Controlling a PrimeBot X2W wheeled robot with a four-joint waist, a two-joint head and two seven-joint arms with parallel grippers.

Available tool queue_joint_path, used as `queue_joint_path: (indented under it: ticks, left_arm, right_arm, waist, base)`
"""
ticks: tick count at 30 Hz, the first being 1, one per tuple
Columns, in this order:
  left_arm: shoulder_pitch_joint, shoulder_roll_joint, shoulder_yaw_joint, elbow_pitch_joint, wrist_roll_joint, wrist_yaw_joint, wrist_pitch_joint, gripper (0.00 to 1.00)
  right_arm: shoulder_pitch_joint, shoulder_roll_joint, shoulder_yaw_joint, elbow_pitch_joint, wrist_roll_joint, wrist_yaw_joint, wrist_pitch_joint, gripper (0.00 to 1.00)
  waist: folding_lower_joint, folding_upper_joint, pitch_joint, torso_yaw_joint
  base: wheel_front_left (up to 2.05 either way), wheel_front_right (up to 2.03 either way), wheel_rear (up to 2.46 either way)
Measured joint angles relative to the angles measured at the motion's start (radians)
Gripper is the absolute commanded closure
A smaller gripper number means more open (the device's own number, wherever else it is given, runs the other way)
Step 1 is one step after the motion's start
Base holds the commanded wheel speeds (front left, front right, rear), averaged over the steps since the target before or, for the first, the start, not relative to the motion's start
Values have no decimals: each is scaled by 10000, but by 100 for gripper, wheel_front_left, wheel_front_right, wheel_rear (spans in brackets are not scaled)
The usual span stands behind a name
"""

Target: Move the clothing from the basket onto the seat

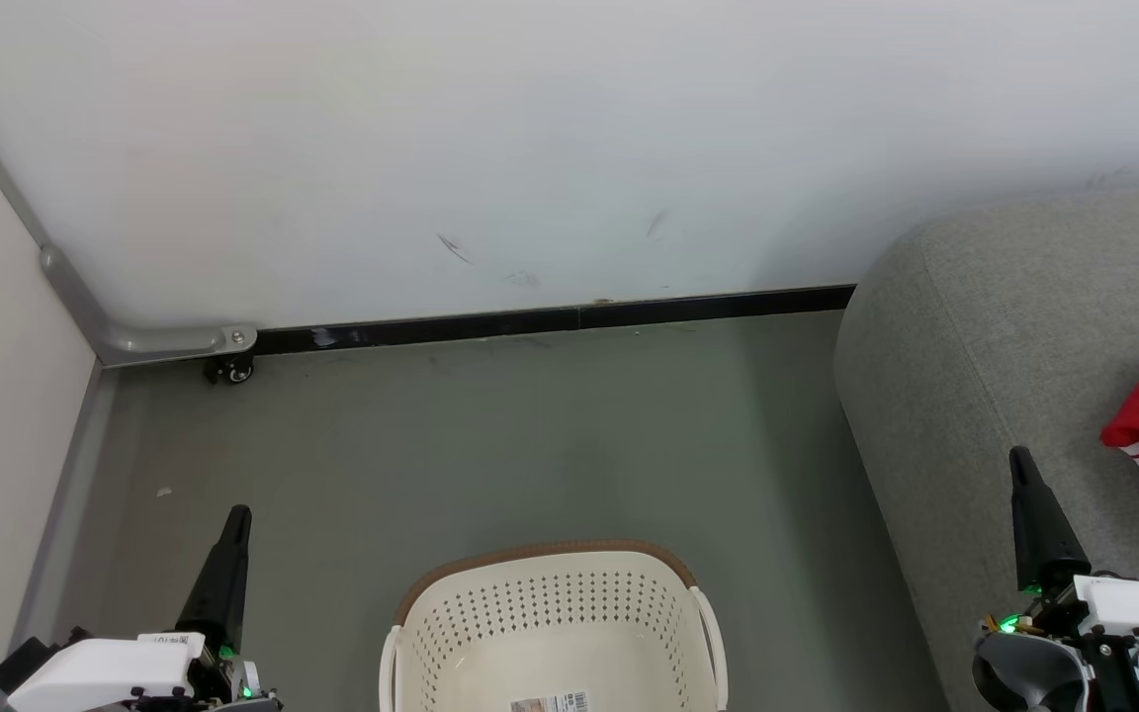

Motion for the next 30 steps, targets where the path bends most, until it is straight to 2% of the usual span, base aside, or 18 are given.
queue_joint_path:
  ticks: [30]
  left_arm:
    - [0, -4, -15, -38, -2, 0, -10, 100]
  right_arm:
    - [0, 0, 0, -2, 0, 0, 0, 100]
  waist:
    - [-1, 0, 1, 0]
  base:
    - [0, 0, 0]
